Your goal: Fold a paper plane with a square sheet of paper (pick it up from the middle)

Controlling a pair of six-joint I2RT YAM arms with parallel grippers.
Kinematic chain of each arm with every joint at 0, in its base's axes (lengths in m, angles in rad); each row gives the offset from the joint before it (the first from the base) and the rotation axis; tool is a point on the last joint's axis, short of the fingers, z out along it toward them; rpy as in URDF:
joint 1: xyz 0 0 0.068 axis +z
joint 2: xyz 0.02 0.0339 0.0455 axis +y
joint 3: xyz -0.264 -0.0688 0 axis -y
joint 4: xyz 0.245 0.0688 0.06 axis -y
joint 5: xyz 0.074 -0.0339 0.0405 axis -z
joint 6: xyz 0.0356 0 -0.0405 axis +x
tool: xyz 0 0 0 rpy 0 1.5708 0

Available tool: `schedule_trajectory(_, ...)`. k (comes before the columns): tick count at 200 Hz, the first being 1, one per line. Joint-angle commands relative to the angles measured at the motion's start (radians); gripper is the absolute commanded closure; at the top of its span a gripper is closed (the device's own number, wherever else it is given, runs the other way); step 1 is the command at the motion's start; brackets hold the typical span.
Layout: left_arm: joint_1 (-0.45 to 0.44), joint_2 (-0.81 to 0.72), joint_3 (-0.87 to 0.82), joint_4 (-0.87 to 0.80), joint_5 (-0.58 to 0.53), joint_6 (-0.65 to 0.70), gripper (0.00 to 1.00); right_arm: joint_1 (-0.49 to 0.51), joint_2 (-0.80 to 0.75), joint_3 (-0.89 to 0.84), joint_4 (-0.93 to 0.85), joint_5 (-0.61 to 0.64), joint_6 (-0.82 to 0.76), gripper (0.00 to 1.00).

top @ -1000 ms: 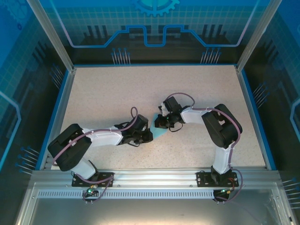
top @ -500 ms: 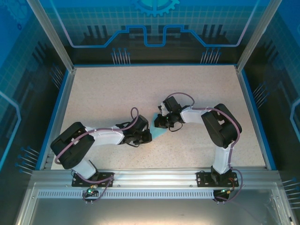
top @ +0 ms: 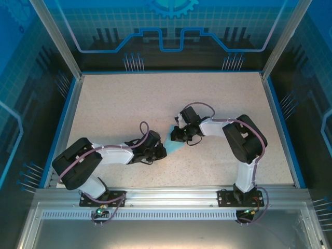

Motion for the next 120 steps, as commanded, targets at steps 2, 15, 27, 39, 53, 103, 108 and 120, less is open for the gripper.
schedule_trajectory(2, 0.007, -0.020, -0.051, -0.176, -0.041, -0.013, 0.92, 0.005, 0.071, -0.020, -0.100, 0.112, 0.001, 0.94)
schedule_trajectory(15, 0.010, -0.037, -0.064, -0.197, -0.048, -0.016, 0.92, 0.005, 0.073, -0.021, -0.100, 0.111, 0.002, 0.94)
schedule_trajectory(27, 0.014, -0.057, -0.072, -0.217, -0.055, -0.014, 0.92, 0.005, 0.075, -0.019, -0.104, 0.113, 0.001, 0.94)
schedule_trajectory(39, 0.020, -0.080, -0.079, -0.227, -0.055, -0.012, 0.92, 0.005, 0.076, -0.017, -0.107, 0.114, -0.001, 0.94)
schedule_trajectory(53, 0.022, -0.114, -0.079, -0.228, -0.047, -0.004, 0.91, 0.005, 0.074, -0.016, -0.110, 0.114, -0.002, 0.94)
schedule_trajectory(103, 0.023, -0.150, 0.036, -0.165, 0.020, 0.070, 0.89, 0.005, 0.076, -0.014, -0.102, 0.112, 0.001, 0.94)
schedule_trajectory(108, 0.022, -0.143, 0.052, -0.160, 0.024, 0.077, 0.89, 0.005, 0.076, -0.014, -0.102, 0.110, 0.002, 0.94)
schedule_trajectory(120, 0.023, -0.119, 0.085, -0.158, 0.024, 0.092, 0.89, 0.005, 0.078, -0.013, -0.102, 0.112, 0.003, 0.94)
